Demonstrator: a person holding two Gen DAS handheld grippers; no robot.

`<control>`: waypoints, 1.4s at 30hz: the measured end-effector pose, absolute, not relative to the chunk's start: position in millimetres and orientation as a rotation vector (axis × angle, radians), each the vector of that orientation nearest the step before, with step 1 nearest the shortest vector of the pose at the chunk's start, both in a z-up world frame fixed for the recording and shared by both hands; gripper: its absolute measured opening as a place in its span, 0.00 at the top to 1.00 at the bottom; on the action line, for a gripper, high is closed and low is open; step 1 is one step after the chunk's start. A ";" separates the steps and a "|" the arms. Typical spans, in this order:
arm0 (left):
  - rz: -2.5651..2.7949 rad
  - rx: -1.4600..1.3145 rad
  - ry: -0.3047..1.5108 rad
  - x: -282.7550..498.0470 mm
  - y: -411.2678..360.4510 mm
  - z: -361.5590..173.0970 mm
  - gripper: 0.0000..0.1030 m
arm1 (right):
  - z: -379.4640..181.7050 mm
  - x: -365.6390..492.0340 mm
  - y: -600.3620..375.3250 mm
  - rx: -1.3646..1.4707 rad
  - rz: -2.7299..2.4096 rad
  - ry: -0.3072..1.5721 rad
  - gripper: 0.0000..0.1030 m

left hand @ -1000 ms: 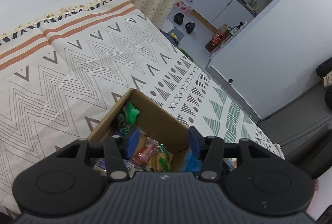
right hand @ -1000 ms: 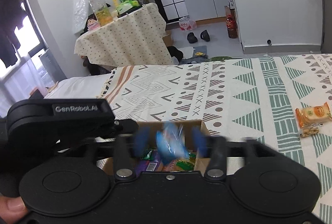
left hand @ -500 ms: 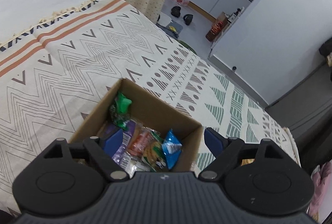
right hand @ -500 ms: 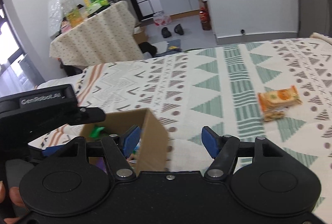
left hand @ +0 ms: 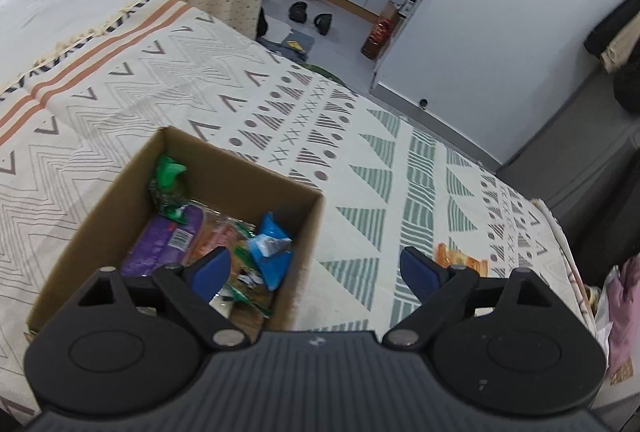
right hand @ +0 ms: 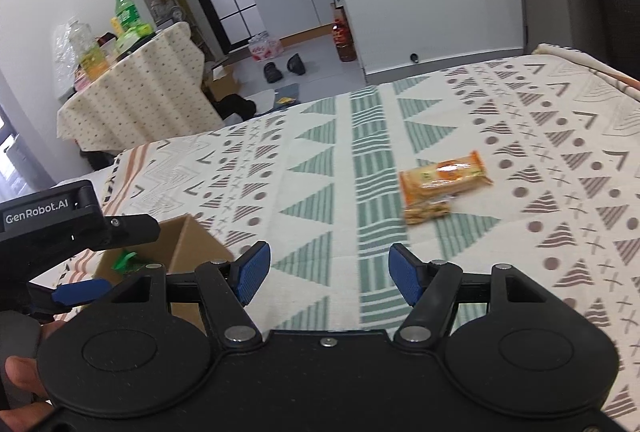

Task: Organize snacks
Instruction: 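Move both grippers back from the box to the orange biscuit pack and peanut bar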

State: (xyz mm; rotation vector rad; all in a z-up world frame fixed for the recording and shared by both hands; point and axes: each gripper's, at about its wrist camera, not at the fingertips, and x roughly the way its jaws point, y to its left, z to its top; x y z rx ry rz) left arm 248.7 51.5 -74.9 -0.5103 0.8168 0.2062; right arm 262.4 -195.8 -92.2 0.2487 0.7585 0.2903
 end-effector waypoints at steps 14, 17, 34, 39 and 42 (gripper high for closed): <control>0.131 -0.411 0.851 258.8 0.7 -82.0 0.08 | -97.5 264.1 -248.2 0.271 0.260 0.749 0.35; 0.102 -0.388 0.851 261.2 -10.6 -84.6 0.07 | -101.2 265.9 -258.2 0.273 0.252 0.740 0.34; 0.039 -0.269 0.878 294.4 -55.7 -101.6 0.07 | -139.3 285.3 -308.5 0.364 0.212 0.729 0.24; 0.009 -0.243 0.870 310.4 -70.0 -105.9 0.07 | -144.5 294.7 -319.2 0.392 0.206 0.713 0.21; -0.003 -0.233 0.874 322.8 -79.1 -111.6 0.07 | -148.5 301.7 -325.3 0.409 0.197 0.699 0.21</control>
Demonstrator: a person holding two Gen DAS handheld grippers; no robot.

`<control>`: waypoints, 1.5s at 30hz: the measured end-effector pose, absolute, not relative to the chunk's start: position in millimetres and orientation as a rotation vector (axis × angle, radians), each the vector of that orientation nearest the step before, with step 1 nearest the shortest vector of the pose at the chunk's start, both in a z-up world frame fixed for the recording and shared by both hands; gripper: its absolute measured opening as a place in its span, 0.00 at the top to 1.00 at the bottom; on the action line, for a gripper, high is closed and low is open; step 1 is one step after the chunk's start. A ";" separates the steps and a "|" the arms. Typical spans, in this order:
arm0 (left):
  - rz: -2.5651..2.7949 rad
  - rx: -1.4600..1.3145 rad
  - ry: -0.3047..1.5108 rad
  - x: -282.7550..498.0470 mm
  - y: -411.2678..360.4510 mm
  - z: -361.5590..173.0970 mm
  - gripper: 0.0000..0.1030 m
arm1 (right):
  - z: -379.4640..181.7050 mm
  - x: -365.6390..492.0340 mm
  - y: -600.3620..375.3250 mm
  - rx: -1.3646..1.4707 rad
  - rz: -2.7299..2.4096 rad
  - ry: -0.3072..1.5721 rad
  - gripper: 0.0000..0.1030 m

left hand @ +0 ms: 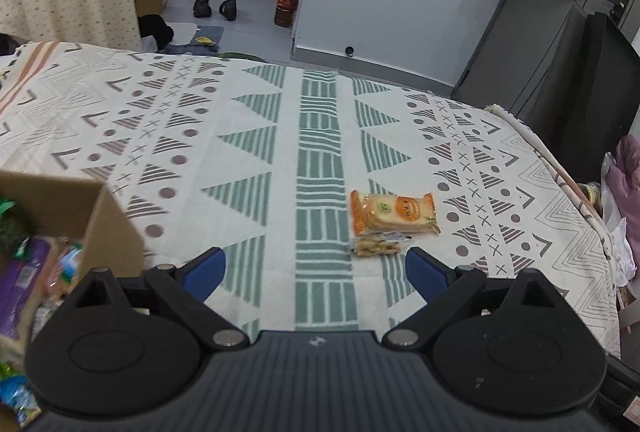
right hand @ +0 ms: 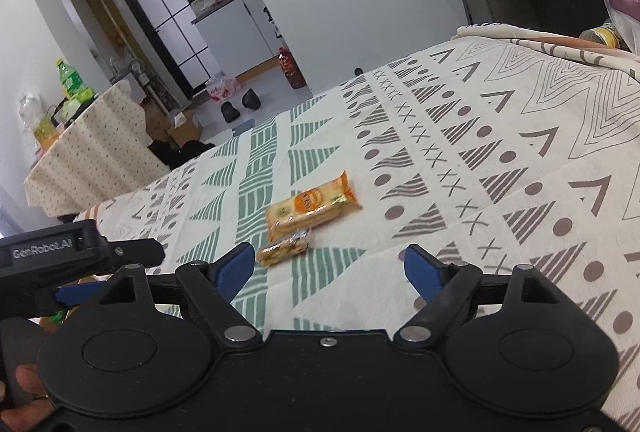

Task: Organize snacks
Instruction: 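Move both grippers back from the box to the orange biscuit pack and peanut bar, then grasp the small clear peanut bar with the left gripper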

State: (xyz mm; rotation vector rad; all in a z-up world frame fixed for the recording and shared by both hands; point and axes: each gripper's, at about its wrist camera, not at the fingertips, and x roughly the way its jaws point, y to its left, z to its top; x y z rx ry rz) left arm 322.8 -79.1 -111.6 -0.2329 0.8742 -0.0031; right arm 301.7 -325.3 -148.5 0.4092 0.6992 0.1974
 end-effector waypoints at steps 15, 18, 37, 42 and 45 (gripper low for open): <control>-0.058 -0.164 0.904 380.6 -119.2 -156.8 0.07 | -181.3 356.3 -349.0 0.509 0.149 0.705 0.21; -0.071 -0.153 0.913 390.3 -127.3 -164.3 0.07 | -184.1 361.3 -355.8 0.531 0.149 0.708 0.22; -0.099 -0.120 0.928 406.3 -146.5 -199.9 0.31 | -197.9 384.5 -362.5 0.570 0.157 0.742 0.26; -0.113 -0.102 0.912 404.5 -145.9 -200.7 0.48 | -199.9 387.6 -356.4 0.562 0.166 0.751 0.26; -0.110 -0.102 0.906 402.7 -143.9 -200.1 0.51 | -200.1 387.6 -352.6 0.550 0.173 0.753 0.26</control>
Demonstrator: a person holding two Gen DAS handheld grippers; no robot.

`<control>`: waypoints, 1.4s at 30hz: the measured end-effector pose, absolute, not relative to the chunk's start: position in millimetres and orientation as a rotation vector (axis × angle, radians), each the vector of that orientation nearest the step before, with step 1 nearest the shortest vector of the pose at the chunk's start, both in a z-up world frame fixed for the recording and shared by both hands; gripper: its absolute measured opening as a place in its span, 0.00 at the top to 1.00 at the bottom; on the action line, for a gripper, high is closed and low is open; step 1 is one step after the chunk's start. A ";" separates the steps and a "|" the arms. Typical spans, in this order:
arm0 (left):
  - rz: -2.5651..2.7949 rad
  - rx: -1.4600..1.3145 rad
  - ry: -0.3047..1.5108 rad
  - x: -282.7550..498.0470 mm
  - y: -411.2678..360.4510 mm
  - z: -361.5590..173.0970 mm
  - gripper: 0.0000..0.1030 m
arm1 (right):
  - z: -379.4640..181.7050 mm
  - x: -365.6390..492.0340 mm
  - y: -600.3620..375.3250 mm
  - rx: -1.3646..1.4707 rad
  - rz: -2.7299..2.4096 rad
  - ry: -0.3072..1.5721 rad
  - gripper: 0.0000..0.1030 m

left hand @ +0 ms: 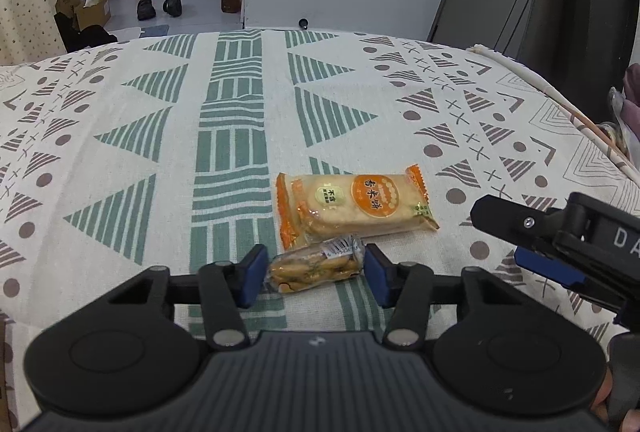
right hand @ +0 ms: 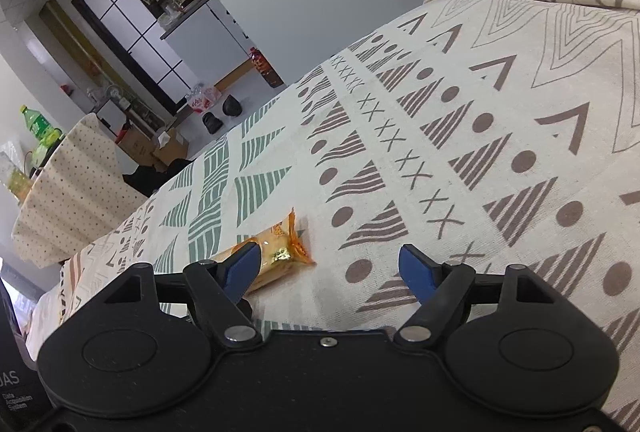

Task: Organize snacks
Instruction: 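Grasp the small clear peanut bar with the left gripper, then grasp the orange biscuit pack with the right gripper while the left holds the peanut bar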

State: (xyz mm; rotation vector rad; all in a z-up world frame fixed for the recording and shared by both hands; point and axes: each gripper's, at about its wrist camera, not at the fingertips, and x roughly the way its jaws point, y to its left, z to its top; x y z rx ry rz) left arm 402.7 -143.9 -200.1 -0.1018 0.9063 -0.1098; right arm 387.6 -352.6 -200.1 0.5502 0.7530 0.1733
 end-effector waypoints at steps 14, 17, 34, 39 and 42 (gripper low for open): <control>-0.011 -0.167 0.888 394.1 -106.7 -184.3 0.52 | -195.4 399.5 -319.6 0.452 0.240 0.729 0.26; 0.028 -0.181 0.889 393.7 -95.3 -183.0 0.52 | -193.8 402.5 -309.3 0.415 0.248 0.720 0.24; 0.176 -0.261 0.880 403.0 -51.7 -186.8 0.52 | -197.2 418.7 -255.6 0.218 0.265 0.702 0.02; 0.197 -0.296 0.873 406.4 -40.0 -188.6 0.52 | -204.0 425.1 -244.3 0.171 0.243 0.700 0.02; 0.206 -0.305 0.876 406.9 -36.3 -190.3 0.52 | -210.2 427.6 -241.3 0.158 0.222 0.709 0.06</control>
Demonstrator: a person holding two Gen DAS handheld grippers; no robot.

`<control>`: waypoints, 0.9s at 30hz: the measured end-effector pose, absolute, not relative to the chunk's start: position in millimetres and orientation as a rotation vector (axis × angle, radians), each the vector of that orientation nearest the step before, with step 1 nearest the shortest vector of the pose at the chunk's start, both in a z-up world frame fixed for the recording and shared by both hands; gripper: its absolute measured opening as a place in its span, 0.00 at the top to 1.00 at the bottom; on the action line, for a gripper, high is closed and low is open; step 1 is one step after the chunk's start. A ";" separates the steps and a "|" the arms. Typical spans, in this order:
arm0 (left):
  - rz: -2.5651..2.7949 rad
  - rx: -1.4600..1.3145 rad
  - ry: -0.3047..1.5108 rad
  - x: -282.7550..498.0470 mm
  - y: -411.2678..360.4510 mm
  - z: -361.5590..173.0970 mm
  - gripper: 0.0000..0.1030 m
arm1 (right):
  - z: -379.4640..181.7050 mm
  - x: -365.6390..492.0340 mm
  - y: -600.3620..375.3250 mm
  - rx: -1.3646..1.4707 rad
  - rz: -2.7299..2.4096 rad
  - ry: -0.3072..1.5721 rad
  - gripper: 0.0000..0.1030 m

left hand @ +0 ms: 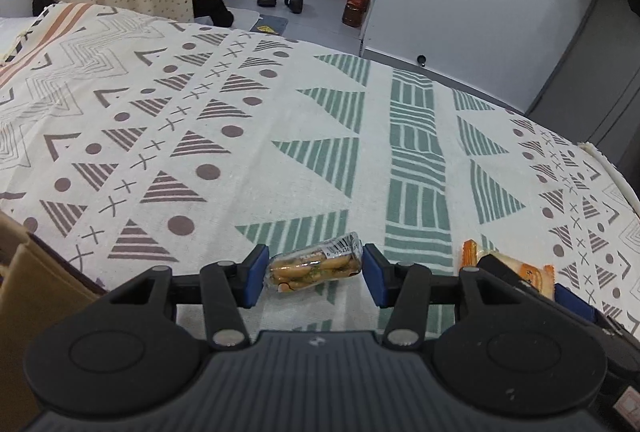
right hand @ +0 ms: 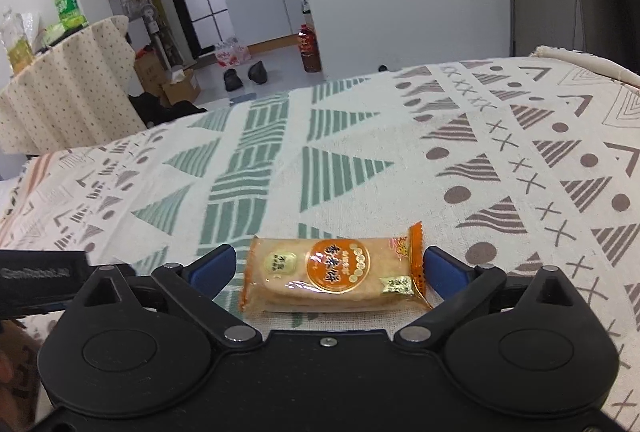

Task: Organize snacks
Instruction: 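Grasp the orange biscuit pack with the right gripper while the left holds the peanut bar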

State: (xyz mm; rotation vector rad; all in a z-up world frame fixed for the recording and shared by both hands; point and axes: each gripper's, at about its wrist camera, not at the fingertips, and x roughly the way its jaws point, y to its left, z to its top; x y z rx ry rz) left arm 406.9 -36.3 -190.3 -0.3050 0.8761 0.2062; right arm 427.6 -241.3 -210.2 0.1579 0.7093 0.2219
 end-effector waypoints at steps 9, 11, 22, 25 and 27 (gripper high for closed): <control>0.193 -0.295 0.879 404.6 -39.0 -191.0 0.52 | -204.4 413.6 -237.2 0.066 0.202 0.700 0.23; 0.188 -0.295 0.879 402.3 -39.9 -189.6 0.52 | -201.4 407.7 -241.8 0.074 0.193 0.704 0.23; 0.127 -0.270 0.843 381.0 -58.2 -163.9 0.52 | -177.2 368.0 -263.0 0.127 0.158 0.708 0.23; 0.128 -0.264 0.829 370.4 -58.3 -155.9 0.52 | -170.5 353.7 -269.9 0.159 0.140 0.704 0.23; 0.128 -0.270 0.832 363.6 -57.0 -151.9 0.52 | -168.7 343.3 -273.7 0.191 0.132 0.709 0.23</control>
